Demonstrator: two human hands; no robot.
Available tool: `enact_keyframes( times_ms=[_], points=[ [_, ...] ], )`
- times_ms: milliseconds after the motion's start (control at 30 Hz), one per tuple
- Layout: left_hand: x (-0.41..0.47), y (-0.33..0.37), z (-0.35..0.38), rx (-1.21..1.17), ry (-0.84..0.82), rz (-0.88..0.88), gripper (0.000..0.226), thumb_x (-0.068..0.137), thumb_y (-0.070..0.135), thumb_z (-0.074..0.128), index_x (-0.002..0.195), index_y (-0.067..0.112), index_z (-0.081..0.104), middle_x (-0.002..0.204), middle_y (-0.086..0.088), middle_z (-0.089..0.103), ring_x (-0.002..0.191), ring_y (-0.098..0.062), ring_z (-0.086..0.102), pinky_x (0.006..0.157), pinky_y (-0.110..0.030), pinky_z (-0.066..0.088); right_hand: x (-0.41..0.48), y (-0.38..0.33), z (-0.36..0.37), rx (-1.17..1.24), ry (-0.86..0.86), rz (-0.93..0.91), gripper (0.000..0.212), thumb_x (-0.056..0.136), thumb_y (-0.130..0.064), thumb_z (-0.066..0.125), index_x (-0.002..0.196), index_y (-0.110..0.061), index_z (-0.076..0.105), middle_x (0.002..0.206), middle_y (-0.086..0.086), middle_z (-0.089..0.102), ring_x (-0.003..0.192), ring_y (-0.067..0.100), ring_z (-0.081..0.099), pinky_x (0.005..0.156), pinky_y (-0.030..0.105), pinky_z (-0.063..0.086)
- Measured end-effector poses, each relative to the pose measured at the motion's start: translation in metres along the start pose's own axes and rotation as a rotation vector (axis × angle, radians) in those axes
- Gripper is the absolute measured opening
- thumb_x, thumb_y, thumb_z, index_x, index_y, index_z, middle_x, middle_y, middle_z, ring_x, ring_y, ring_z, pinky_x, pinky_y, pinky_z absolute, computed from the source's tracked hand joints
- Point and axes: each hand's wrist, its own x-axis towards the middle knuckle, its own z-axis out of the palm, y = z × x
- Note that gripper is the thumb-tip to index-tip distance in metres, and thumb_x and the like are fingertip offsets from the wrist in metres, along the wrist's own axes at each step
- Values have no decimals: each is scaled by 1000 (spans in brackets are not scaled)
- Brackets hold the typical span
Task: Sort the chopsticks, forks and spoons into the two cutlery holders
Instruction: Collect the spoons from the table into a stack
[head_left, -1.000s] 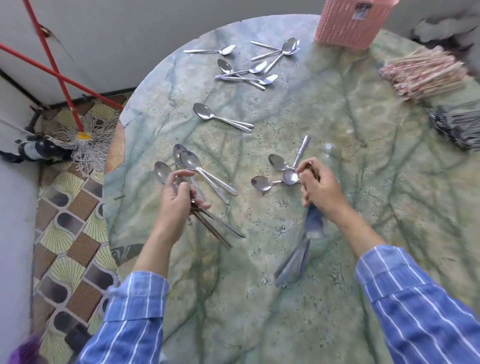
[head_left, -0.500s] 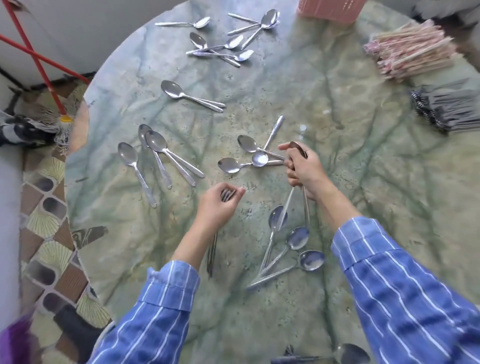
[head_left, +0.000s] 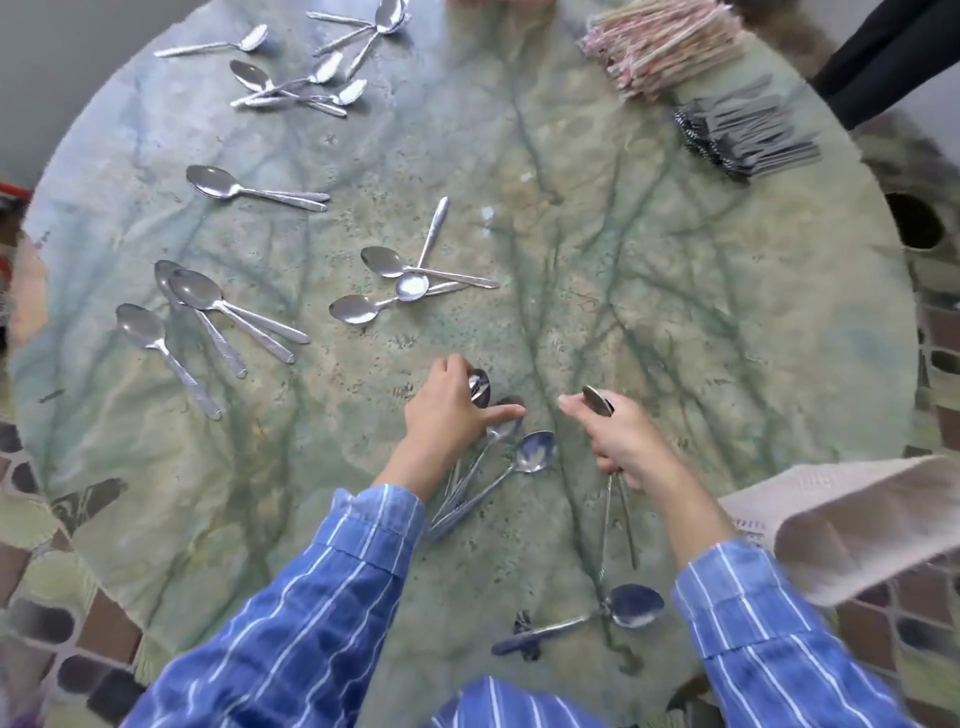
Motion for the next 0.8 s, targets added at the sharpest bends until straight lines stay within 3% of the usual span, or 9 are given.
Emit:
enact_keyframes(
  times_ms=[133, 267, 433, 600, 700, 800],
  points=[
    [-4, 4, 9, 84, 19, 15, 68, 63, 58, 79, 107, 17, 49, 116, -3, 52, 106, -26, 57, 78, -36, 43, -26, 21, 6, -77, 40, 40, 36, 81, -42, 74, 98, -14, 60, 64, -5, 42, 49, 10, 36, 41, 18, 29],
    [-2, 3, 3, 84, -14, 36, 52, 66, 53, 79, 95, 17, 56, 99, -1, 61, 97, -24, 58, 70, -31, 40, -41, 26, 17, -73, 112, 37, 41, 77, -42, 78, 102, -15, 60, 71, -7, 49, 53, 8, 42, 40, 20, 32],
    [0, -6, -3, -8, -81, 113, 30, 72, 36, 79, 89, 18, 61, 87, -2, 64, 89, -24, 61, 74, -30, 46, -58, 29, 29, 19, 247, 3, 33, 84, -38, 72, 105, -14, 61, 78, -5, 53, 52, 11, 44, 36, 22, 36],
    [-5, -6, -17, 10, -223, 288, 19, 85, 28, 68, 95, 15, 58, 91, -3, 64, 87, -22, 61, 76, -28, 46, -85, 47, 28, 129, 340, 18, 27, 88, -39, 67, 103, -17, 62, 93, -2, 58, 65, 10, 49, 44, 24, 42],
    [-12, -8, -24, -227, -366, 286, 13, 95, 19, 54, 102, 11, 46, 102, -5, 68, 80, -21, 70, 69, -41, 58, -99, 59, 28, 221, 417, 47, 24, 90, -38, 64, 102, -17, 63, 91, -5, 59, 66, 8, 48, 47, 26, 45],
    [-21, -10, -26, -438, -379, 245, 11, 99, 11, 45, 108, 10, 38, 104, -13, 68, 71, -19, 63, 61, -36, 58, -112, 72, 27, 337, 485, 51, 22, 92, -37, 61, 104, -19, 62, 81, -9, 56, 58, 10, 41, 44, 24, 40]
  ],
)
